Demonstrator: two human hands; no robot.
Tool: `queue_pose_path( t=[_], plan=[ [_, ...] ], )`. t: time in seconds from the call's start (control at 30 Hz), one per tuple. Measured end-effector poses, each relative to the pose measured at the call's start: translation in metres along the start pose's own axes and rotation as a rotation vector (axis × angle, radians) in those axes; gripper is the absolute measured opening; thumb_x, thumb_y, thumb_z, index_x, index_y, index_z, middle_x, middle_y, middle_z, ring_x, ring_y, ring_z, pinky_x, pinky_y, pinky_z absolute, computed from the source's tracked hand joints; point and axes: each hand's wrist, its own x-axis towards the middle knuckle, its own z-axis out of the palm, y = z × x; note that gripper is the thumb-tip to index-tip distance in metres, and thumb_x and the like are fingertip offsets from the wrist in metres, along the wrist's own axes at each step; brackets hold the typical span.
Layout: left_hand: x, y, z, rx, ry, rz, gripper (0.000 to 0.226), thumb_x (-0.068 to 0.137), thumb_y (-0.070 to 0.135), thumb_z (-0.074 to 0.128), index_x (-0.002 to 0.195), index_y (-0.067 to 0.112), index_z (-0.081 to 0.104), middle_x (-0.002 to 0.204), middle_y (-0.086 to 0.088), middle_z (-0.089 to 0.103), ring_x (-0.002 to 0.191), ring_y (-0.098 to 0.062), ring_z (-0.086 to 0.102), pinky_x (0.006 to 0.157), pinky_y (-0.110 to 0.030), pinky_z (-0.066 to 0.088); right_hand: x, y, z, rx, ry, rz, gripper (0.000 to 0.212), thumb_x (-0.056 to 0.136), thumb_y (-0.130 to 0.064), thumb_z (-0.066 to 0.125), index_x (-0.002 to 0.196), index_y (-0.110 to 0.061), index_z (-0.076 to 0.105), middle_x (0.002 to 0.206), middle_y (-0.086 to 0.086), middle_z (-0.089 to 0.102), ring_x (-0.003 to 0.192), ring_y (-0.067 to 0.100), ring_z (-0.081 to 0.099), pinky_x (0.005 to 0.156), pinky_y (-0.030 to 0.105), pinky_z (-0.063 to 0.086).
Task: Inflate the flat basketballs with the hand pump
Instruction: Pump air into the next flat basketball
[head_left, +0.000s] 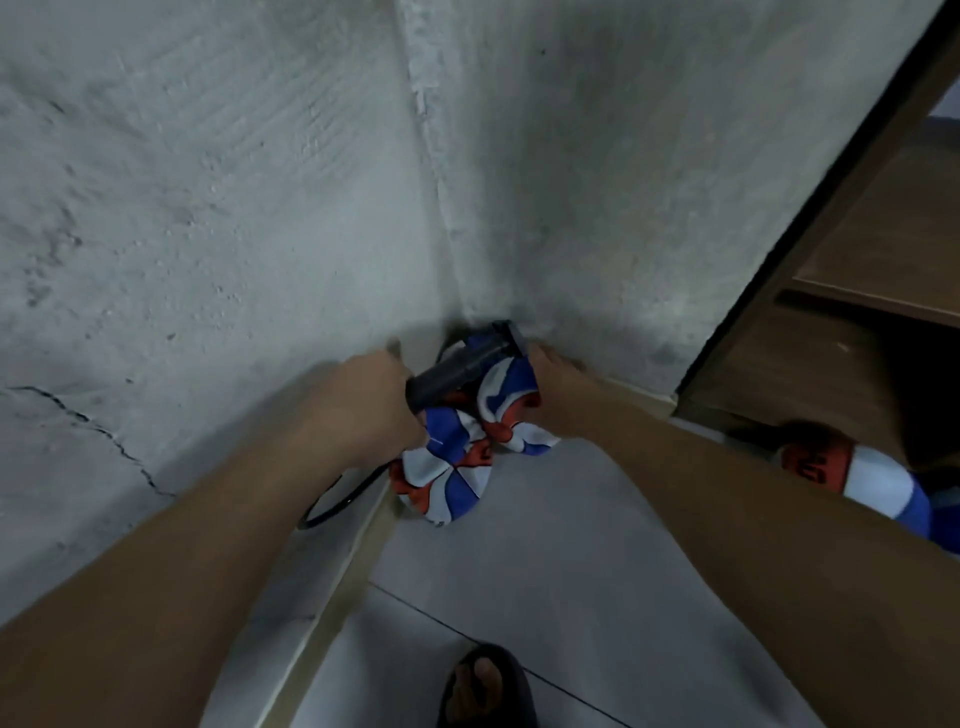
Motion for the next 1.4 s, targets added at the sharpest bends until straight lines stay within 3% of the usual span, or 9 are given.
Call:
queue_pose_path(
  t=[0.17,0.33,0.47,0.6,0.8,0.97,1.1,1.23,1.4],
  plan=[
    [0.004,0.007,-0.002,-0.083,0.012,0.028,0.015,0.088,0.027,0.086,0.097,0.023,0.074,0.085,0.001,0.072,0.068,-0.01,0.065,0.05,-0.023,0.041,-0.029,0.014,0.017,-0.134,0.125,-0.054,0.1,0.081,-0.07,0.077,0.163,-0.032,0.032,0.149,0.011,0.04,0.135,0.039,0.043,0.108,0.052,0.046],
    [-0.003,0.028,-0.002,-0.193,-0.007,0.142,0.009,0.089,0.026,0.085,0.091,0.023,0.076,0.081,-0.005,0.076,0.071,-0.02,0.073,0.062,-0.037,0.061,-0.106,0.024,0.002,0.107,0.33,0.007,0.078,0.064,-0.079,0.081,0.119,-0.024,0.07,0.113,0.0,0.047,0.108,0.023,0.047,0.089,0.038,0.047],
    [-0.019,0.063,-0.007,-0.352,-0.026,0.284,0.001,0.097,0.021,0.08,0.097,0.02,0.079,0.079,-0.006,0.075,0.066,-0.013,0.072,0.068,-0.038,0.063,-0.185,0.028,-0.033,0.445,0.291,0.141,0.09,0.06,-0.073,0.091,0.133,-0.032,0.059,0.133,-0.015,0.047,0.116,0.007,0.05,0.104,0.033,0.051],
    [-0.046,0.106,-0.002,-0.443,-0.088,0.343,0.007,0.099,0.022,0.078,0.104,0.018,0.078,0.084,-0.006,0.08,0.074,-0.016,0.079,0.074,-0.039,0.069,-0.253,0.028,-0.053,0.576,0.412,0.117,0.074,0.062,-0.065,0.097,0.122,-0.042,0.059,0.118,-0.023,0.057,0.112,0.002,0.059,0.096,0.036,0.055],
    [-0.087,0.161,0.012,-0.476,-0.133,0.432,0.004,0.097,0.01,0.077,0.101,0.01,0.078,0.082,-0.005,0.081,0.08,-0.014,0.081,0.082,-0.035,0.068,-0.321,0.03,-0.069,0.625,0.616,0.168,0.064,0.07,-0.059,0.095,0.123,-0.04,0.064,0.119,-0.018,0.06,0.112,0.004,0.061,0.095,0.032,0.056],
    [-0.113,0.184,0.023,-0.587,-0.174,0.43,0.016,0.094,0.002,0.08,0.107,0.006,0.074,0.094,-0.011,0.081,0.084,-0.016,0.082,0.086,-0.035,0.067,-0.346,0.043,-0.063,0.592,0.542,0.266,0.077,0.068,-0.054,0.09,0.129,-0.045,0.044,0.125,-0.018,0.051,0.115,0.005,0.057,0.096,0.034,0.057],
    [-0.127,0.191,0.032,-0.498,-0.138,0.501,0.014,0.095,0.013,0.081,0.105,0.015,0.072,0.086,-0.003,0.082,0.082,-0.013,0.081,0.085,-0.042,0.067,-0.36,0.046,-0.063,0.575,0.495,0.234,0.076,0.071,-0.053,0.087,0.127,-0.042,0.037,0.125,-0.013,0.048,0.113,0.006,0.055,0.09,0.027,0.053],
    [-0.132,0.201,0.044,-0.359,0.007,0.643,0.007,0.093,0.029,0.08,0.094,0.028,0.074,0.08,0.003,0.077,0.075,-0.013,0.076,0.078,-0.049,0.066,-0.369,0.046,-0.067,0.52,0.579,0.15,0.061,0.083,-0.05,0.086,0.133,-0.042,0.05,0.125,-0.016,0.047,0.114,0.002,0.053,0.093,0.023,0.048],
    [-0.132,0.208,0.053,-0.318,0.009,0.687,0.008,0.093,0.034,0.08,0.09,0.03,0.074,0.083,0.007,0.075,0.078,-0.009,0.073,0.079,-0.048,0.065,-0.38,0.045,-0.076,0.488,0.674,0.115,0.062,0.082,-0.048,0.089,0.136,-0.038,0.06,0.124,-0.016,0.051,0.117,0.006,0.055,0.098,0.027,0.05]
  ],
)
